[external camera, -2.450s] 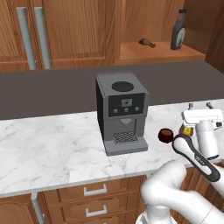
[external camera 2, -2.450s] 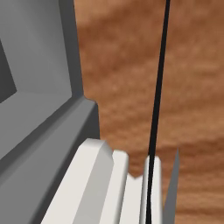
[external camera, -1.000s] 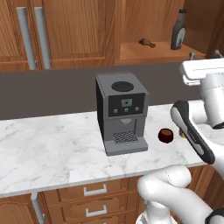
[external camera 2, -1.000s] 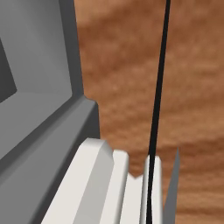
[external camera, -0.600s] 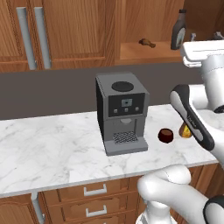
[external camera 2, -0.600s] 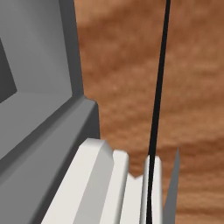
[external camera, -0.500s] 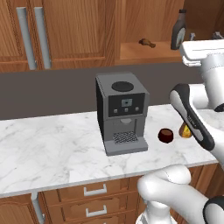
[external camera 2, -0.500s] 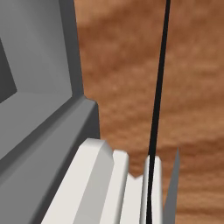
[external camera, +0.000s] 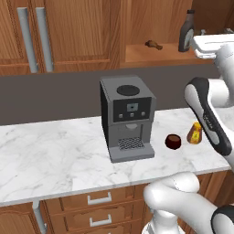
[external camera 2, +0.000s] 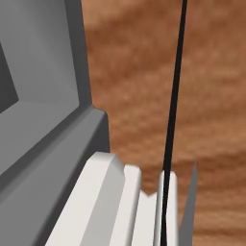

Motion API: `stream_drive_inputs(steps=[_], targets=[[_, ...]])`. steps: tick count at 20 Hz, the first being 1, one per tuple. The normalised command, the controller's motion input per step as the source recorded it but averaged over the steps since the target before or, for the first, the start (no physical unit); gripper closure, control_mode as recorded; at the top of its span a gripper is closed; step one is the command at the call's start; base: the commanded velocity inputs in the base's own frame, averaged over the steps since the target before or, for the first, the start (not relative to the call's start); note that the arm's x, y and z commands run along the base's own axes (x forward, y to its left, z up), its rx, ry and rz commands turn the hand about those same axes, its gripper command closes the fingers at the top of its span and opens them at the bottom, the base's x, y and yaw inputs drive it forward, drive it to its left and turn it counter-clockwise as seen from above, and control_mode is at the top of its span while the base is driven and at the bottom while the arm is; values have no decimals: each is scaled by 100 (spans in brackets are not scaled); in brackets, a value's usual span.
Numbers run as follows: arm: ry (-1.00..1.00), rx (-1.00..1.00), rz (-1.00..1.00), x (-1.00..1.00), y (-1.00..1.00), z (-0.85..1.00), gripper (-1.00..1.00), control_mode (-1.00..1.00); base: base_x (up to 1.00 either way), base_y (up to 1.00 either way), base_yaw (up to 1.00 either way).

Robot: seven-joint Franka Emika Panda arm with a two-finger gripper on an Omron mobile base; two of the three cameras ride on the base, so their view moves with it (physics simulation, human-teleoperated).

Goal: Pick the syrup bottle and honey bottle from the cabinet and place them next to the mug.

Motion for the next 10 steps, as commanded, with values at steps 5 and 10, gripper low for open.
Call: stream_drive_inputs(steps=[5, 10], targets=[[34, 0, -1, 1, -1, 0, -100, -100, 0, 0, 0], [8, 0, -1, 0, 0, 0, -100, -100, 0, 0, 0]])
